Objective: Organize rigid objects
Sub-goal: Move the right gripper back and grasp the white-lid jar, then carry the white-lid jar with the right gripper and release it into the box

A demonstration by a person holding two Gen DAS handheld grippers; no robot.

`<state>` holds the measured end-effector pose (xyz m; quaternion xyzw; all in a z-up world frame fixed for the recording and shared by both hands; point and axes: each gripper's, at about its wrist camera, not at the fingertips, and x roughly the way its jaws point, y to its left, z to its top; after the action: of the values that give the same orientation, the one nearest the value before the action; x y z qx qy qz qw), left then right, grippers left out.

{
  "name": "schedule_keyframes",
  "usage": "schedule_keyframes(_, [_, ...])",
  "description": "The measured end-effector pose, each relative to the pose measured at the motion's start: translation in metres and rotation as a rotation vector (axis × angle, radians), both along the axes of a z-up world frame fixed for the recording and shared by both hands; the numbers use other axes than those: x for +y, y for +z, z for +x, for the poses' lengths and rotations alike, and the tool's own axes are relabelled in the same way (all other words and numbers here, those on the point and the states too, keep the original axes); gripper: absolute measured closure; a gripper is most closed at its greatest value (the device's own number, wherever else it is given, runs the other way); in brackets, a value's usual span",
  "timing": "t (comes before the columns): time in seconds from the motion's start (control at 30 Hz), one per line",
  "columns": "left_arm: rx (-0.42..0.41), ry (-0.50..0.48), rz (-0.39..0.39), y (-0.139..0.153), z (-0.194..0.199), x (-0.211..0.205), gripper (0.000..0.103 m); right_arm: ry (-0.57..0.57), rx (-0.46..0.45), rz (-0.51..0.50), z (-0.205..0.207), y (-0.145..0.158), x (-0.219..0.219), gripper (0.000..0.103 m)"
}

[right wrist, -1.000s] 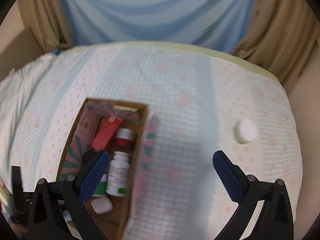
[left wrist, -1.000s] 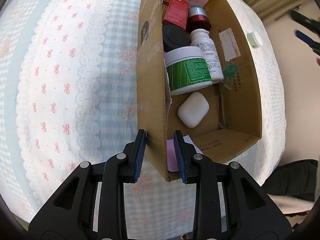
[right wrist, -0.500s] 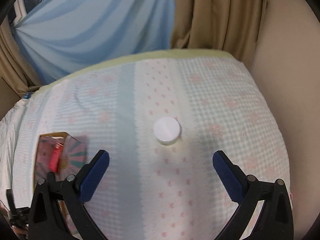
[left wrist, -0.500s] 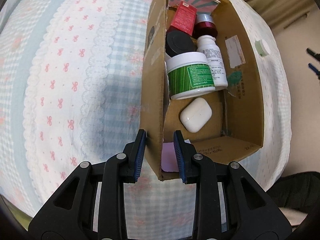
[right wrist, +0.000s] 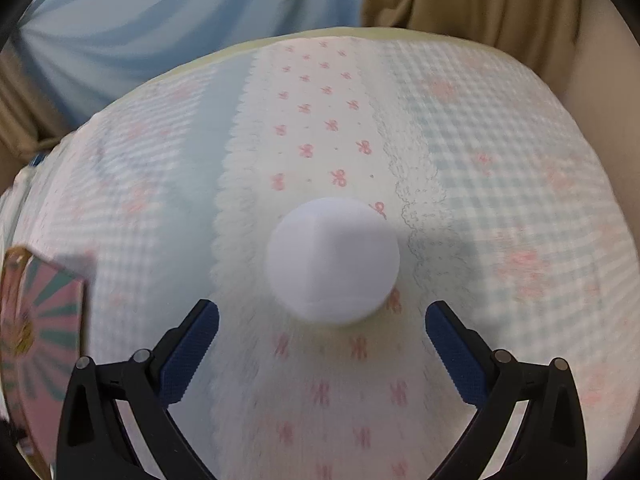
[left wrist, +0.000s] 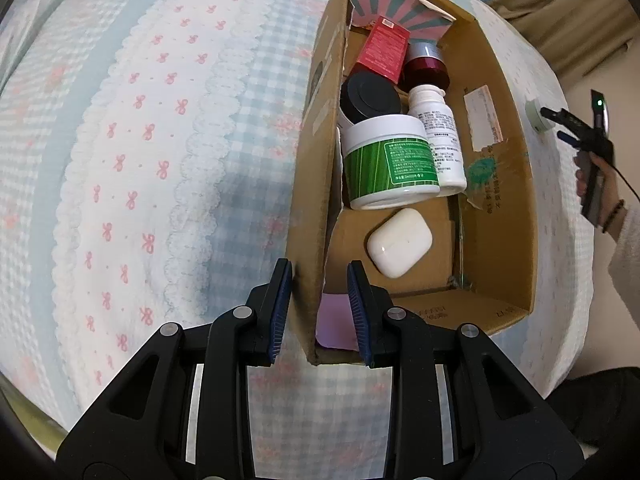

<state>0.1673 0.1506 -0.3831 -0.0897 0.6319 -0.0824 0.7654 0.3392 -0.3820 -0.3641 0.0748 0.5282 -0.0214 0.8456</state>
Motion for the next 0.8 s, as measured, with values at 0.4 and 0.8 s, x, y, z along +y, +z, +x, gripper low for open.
schedule_keyframes(0.4, [0.002,0.024,0.0,-0.004,0.003,-0.002,0.077,-0.012,-0.008,-0.041,0.023,-0.025,0.003,0.025])
schedule_keyframes(0.8, [-0.001,0.008,0.014,-0.005,0.003,-0.003,0.077,0.0,0.004,-0.079,0.027,-0.021,0.003,0.036])
